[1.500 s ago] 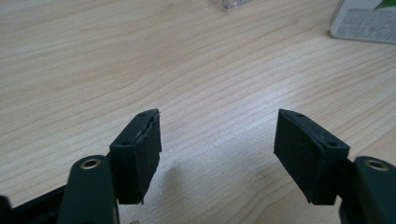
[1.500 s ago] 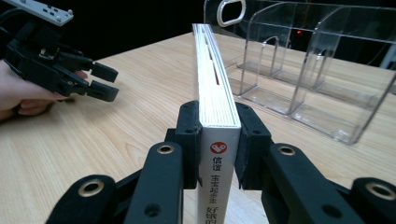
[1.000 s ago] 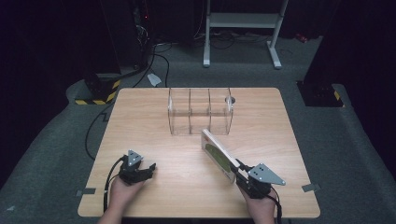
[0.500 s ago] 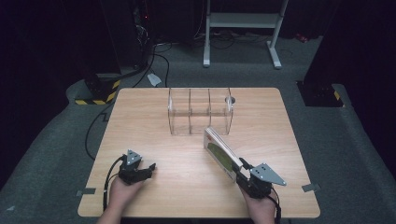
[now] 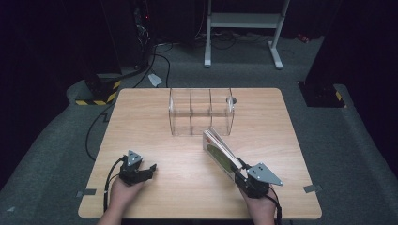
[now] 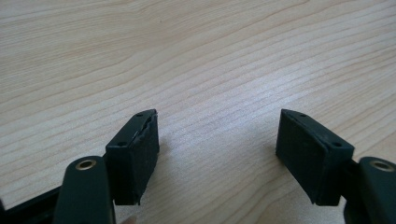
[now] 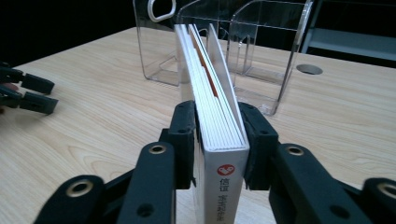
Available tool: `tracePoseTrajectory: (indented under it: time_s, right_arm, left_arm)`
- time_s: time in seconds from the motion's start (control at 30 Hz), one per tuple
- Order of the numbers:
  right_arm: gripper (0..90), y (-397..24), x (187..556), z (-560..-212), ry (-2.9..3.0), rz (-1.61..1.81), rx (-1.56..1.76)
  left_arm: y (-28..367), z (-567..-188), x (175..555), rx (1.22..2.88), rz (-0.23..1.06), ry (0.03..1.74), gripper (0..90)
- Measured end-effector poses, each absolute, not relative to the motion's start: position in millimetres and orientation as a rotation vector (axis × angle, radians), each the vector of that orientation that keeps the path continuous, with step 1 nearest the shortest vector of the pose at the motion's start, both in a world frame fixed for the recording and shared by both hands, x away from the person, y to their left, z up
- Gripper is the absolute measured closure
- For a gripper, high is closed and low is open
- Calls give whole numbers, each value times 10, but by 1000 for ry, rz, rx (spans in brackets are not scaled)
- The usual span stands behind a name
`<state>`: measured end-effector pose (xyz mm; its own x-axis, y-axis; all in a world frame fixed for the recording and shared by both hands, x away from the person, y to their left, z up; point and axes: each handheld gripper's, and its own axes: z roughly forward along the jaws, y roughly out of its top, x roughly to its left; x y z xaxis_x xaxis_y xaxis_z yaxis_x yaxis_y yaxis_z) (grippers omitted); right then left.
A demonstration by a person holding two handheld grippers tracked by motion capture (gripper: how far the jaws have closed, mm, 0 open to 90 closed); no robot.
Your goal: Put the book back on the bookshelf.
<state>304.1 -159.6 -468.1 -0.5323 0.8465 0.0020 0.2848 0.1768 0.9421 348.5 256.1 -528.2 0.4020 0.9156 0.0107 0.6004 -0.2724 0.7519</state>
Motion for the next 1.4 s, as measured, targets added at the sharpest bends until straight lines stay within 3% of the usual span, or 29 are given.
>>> tracePoseTrajectory:
  time_s: [0.87,1.4]
  right_arm:
    - [752,-1494,3071,-4625,1915,1288,1113]
    - [754,-1576,3085,-4392,1863,1273,1123]
  left_arm:
    - [2558,-5282,3486,1987,593,1285,303]
    - [2555,-5282,3486,1990,588,1277,303]
